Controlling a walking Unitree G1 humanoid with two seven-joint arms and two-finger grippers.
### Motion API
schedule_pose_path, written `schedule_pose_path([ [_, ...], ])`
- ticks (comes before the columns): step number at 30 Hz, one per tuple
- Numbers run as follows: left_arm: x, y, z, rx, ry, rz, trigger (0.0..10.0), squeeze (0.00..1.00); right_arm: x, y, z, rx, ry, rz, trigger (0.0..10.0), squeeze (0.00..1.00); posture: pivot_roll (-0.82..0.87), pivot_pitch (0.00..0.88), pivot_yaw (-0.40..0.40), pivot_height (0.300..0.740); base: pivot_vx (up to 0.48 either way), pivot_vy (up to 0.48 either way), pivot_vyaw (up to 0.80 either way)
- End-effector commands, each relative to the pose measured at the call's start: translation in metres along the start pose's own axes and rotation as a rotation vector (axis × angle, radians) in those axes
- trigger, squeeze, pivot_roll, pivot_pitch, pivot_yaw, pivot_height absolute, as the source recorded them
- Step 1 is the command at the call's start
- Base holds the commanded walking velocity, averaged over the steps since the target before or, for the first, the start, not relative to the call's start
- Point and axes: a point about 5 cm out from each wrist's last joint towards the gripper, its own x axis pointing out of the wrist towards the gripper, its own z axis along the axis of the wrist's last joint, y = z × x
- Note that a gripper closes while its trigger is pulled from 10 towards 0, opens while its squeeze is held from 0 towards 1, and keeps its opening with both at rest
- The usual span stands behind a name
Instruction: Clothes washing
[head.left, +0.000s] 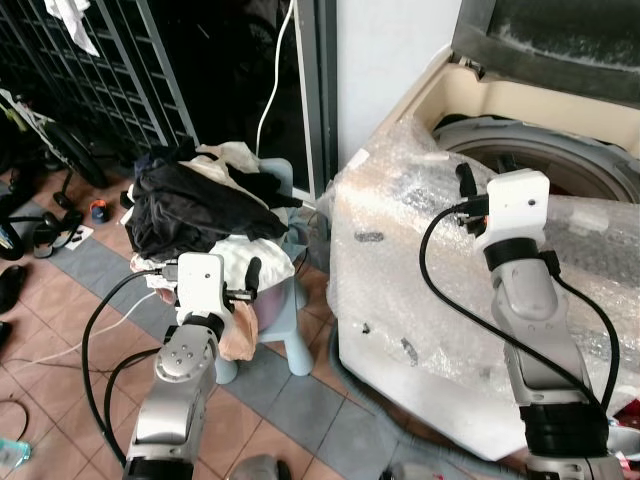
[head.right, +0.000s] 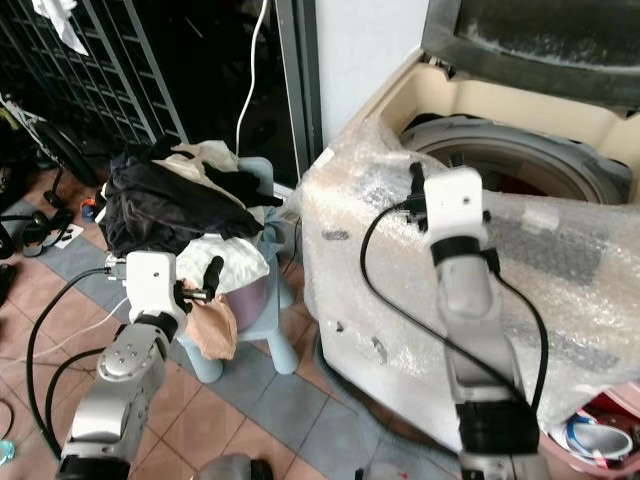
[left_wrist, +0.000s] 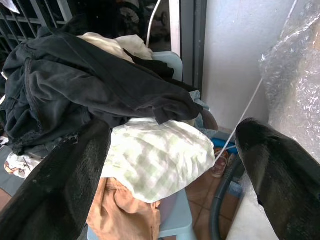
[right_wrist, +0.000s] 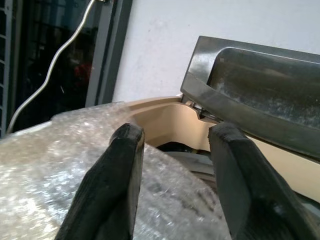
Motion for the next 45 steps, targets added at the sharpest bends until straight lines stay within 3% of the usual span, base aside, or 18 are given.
schedule_pose_path([
  [1, -0.001, 0.005, 0.001, -0.003, -0.002, 0.002, 10.0, 0.00, -0.002, 0.005, 0.006, 0.011, -0.021, 0.018, 10.0, 1.00, -0.05, 0.000, 0.113, 0.740, 0.000, 0.251, 0.00],
  [11, 0.000, 0.004, 0.000, -0.004, 0.011, -0.007, 10.0, 0.00, -0.009, 0.010, 0.001, 0.007, 0.015, 0.059, 10.0, 1.00, -0.05, 0.000, 0.112, 0.740, 0.000, 0.363, 0.00],
  [12, 0.000, 0.004, 0.000, -0.004, 0.011, -0.006, 10.0, 0.00, -0.011, 0.011, 0.000, 0.007, 0.017, 0.060, 10.0, 0.94, -0.05, 0.000, 0.112, 0.740, 0.000, 0.469, 0.00],
  [13, 0.000, 0.003, 0.000, -0.006, 0.015, -0.006, 10.0, 0.00, -0.020, 0.014, -0.013, 0.022, 0.057, 0.057, 10.0, 0.00, -0.05, 0.000, 0.112, 0.740, 0.000, 0.472, 0.00],
  [17, 0.001, 0.002, -0.001, -0.006, 0.020, -0.013, 10.0, 0.00, -0.040, 0.021, -0.038, -0.036, 0.116, 0.025, 10.0, 0.00, -0.05, 0.000, 0.120, 0.740, 0.000, 0.472, 0.00],
  [20, 0.002, 0.002, 0.000, 0.000, 0.022, -0.020, 10.0, 0.00, -0.051, 0.040, -0.046, -0.055, 0.139, 0.041, 10.0, 0.00, -0.06, 0.000, 0.138, 0.740, 0.000, 0.472, 0.00],
  [23, 0.004, 0.002, 0.001, 0.020, 0.018, -0.028, 10.0, 0.00, -0.049, 0.035, -0.058, -0.029, 0.206, 0.003, 10.0, 0.00, -0.06, 0.000, 0.139, 0.740, 0.000, 0.315, 0.00],
  [25, 0.005, 0.000, 0.002, 0.023, 0.004, -0.027, 10.0, 0.00, -0.049, 0.038, -0.061, -0.117, 0.219, 0.008, 10.0, 0.00, -0.06, 0.000, 0.131, 0.740, 0.000, 0.000, 0.00],
  [28, 0.004, 0.002, 0.002, 0.004, 0.002, 0.004, 10.0, 0.00, -0.046, 0.038, -0.059, -0.048, 0.227, 0.037, 10.0, 0.00, -0.04, 0.000, 0.114, 0.740, 0.000, 0.000, 0.00],
  [30, 0.003, 0.003, 0.002, -0.005, -0.003, 0.013, 10.0, 0.00, -0.045, 0.030, -0.060, -0.110, 0.241, -0.027, 10.0, 0.00, -0.05, 0.000, 0.106, 0.740, 0.000, 0.000, 0.00],
  [31, 0.003, 0.002, 0.002, -0.005, -0.006, 0.011, 10.0, 0.00, -0.050, 0.033, -0.062, 0.083, 0.269, 0.085, 10.0, 0.00, -0.04, 0.000, 0.100, 0.740, 0.000, 0.000, 0.00],
  [32, 0.003, 0.002, 0.002, -0.006, -0.008, 0.011, 10.0, 0.00, -0.050, 0.033, -0.062, 0.105, 0.266, 0.082, 10.0, 0.00, -0.04, 0.000, 0.100, 0.740, 0.000, 0.000, 0.00],
  [35, 0.002, 0.001, 0.002, -0.008, -0.013, 0.014, 10.0, 0.00, -0.039, 0.028, -0.065, -0.026, 0.293, 0.038, 10.0, 0.00, -0.04, 0.000, 0.096, 0.740, 0.000, 0.000, 0.00],
  [36, 0.002, 0.001, 0.002, -0.009, -0.013, 0.011, 10.0, 0.00, -0.038, 0.028, -0.065, -0.026, 0.294, 0.023, 10.0, 0.00, -0.04, 0.000, 0.095, 0.740, 0.000, 0.000, 0.00],
  [38, 0.002, -0.001, 0.003, -0.014, -0.014, -0.006, 10.0, 0.00, -0.036, 0.030, -0.065, 0.117, 0.319, -0.032, 10.0, 0.00, -0.04, 0.000, 0.091, 0.740, 0.000, 0.000, 0.00],
  [42, 0.001, -0.001, 0.002, -0.021, -0.005, -0.007, 10.0, 0.00, -0.045, 0.030, -0.068, 0.173, 0.341, -0.001, 10.0, 0.00, -0.05, 0.000, 0.097, 0.740, 0.000, 0.000, 0.00],
  [45, 0.004, -0.003, 0.005, -0.036, -0.017, -0.049, 10.0, 0.00, -0.048, 0.027, -0.074, 0.155, 0.368, -0.035, 10.0, 0.00, -0.05, 0.000, 0.109, 0.740, 0.000, 0.000, 0.00],
])
